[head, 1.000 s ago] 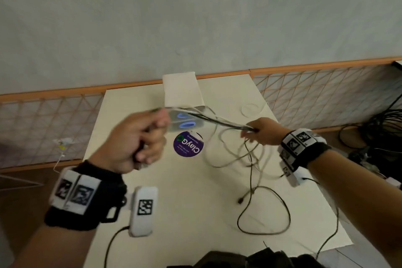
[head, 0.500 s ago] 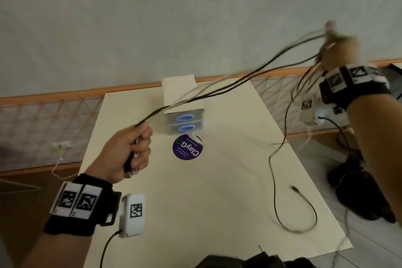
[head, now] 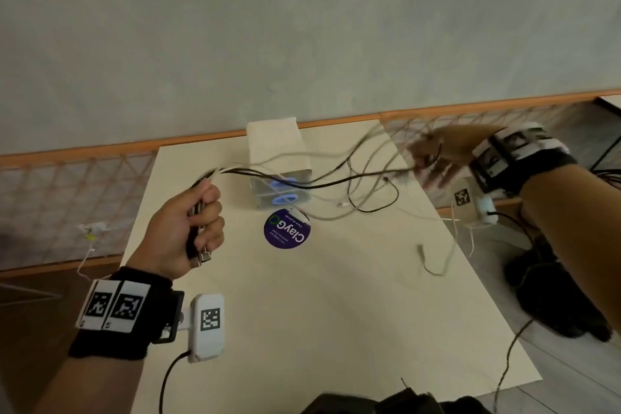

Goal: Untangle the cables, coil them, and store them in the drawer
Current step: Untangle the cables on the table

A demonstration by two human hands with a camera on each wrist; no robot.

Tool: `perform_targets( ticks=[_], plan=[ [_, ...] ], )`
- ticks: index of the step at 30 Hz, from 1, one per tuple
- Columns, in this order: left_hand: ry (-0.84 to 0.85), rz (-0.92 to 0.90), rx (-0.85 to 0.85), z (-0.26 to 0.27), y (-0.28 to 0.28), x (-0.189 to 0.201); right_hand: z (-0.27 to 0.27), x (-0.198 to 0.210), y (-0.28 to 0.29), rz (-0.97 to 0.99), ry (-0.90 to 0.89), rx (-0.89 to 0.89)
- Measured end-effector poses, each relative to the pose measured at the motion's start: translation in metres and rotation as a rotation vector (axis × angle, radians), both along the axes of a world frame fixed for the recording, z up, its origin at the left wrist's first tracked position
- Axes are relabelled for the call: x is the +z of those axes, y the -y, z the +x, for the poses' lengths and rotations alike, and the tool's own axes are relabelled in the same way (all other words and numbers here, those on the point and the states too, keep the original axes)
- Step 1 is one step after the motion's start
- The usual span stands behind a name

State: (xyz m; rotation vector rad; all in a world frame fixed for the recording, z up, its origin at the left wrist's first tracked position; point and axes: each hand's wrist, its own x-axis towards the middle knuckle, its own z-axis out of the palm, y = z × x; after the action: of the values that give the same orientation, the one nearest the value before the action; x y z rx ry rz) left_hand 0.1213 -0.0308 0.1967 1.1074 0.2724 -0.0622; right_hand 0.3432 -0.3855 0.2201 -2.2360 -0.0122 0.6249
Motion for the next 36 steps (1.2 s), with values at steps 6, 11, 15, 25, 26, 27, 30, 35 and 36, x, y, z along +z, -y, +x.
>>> perform_targets(
  ticks=[6, 11, 15, 25, 26, 27, 30, 35, 36],
  plan=[
    [-0.032, 0.023, -0.002, -0.003, -0.001, -0.007, 0.005, -0.013, 0.006, 0.165, 0.114, -0.216],
    [-0.041, 0.028, -0.015, 0.001, 0.007, -0.012, -0.005, -0.015, -0.001, 0.487, 0.052, -0.225],
    [-0.046, 0.051, -0.010, 0.003, 0.011, -0.012, -0.015, -0.015, -0.013, 0.569, 0.007, -0.094],
    [-0.013, 0.025, 0.090, 0.003, 0.000, -0.011, -0.005, -0.018, -0.033, 0.564, 0.050, -0.105],
    [-0.016, 0.031, 0.099, 0.003, -0.001, -0.012, -0.006, -0.027, -0.032, 0.451, 0.056, -0.069],
    [-0.020, 0.036, 0.105, 0.003, -0.002, -0.012, -0.006, -0.036, -0.029, 0.362, 0.052, -0.038],
    [-0.026, 0.049, 0.116, 0.004, -0.002, -0.014, -0.008, -0.056, -0.023, 0.231, 0.043, -0.006],
    [-0.023, 0.028, 0.125, 0.010, -0.001, -0.016, -0.011, -0.056, -0.027, 0.210, -0.007, -0.030],
    [-0.019, 0.028, 0.128, 0.012, -0.001, -0.016, -0.011, -0.053, -0.028, 0.216, -0.013, -0.028]
  ],
)
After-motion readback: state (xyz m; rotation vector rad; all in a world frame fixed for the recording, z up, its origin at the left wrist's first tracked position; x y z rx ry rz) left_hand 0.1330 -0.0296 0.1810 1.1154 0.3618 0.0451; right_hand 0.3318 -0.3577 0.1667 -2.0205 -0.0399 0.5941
